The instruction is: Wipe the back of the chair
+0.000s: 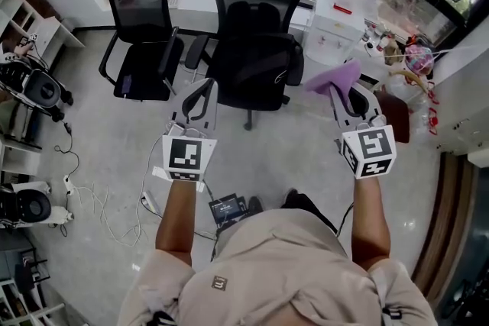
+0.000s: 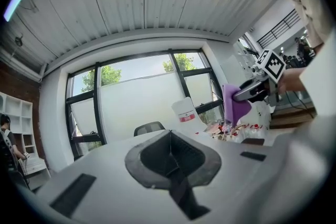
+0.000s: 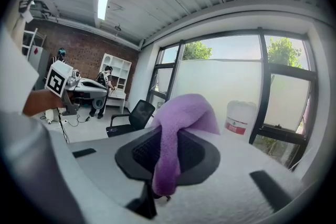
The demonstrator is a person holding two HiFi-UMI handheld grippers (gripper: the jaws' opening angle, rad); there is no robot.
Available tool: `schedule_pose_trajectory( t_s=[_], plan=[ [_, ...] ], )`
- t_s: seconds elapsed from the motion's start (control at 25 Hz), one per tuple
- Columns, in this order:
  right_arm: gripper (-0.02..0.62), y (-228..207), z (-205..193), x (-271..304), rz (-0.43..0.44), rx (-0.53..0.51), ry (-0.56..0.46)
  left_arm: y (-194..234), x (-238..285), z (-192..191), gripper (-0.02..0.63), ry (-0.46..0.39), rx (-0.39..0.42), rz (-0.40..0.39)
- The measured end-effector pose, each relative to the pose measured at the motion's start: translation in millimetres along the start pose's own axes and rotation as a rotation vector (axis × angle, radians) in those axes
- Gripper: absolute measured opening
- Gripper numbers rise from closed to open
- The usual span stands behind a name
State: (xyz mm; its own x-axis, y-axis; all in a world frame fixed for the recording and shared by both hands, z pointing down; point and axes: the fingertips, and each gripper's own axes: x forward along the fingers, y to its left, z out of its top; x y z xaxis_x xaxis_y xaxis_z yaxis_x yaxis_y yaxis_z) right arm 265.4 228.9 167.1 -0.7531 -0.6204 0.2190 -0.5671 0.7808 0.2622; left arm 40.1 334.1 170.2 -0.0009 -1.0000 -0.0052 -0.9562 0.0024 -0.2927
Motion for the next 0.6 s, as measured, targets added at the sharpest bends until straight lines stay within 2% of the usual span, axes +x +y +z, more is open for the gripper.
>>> schedule_pose_trajectory(
  t_s=[0.36, 0.6],
  plan=[
    [0.051, -30, 1, 51, 0.010, 0.015, -0.025, 11, 33, -15, 0.008, 0.034, 0.001, 0.014],
    [0.051, -59, -11, 112, 0.069, 0.047, -0.028, 15, 85, -26, 0.008, 0.082, 0.008, 0.025]
  ],
)
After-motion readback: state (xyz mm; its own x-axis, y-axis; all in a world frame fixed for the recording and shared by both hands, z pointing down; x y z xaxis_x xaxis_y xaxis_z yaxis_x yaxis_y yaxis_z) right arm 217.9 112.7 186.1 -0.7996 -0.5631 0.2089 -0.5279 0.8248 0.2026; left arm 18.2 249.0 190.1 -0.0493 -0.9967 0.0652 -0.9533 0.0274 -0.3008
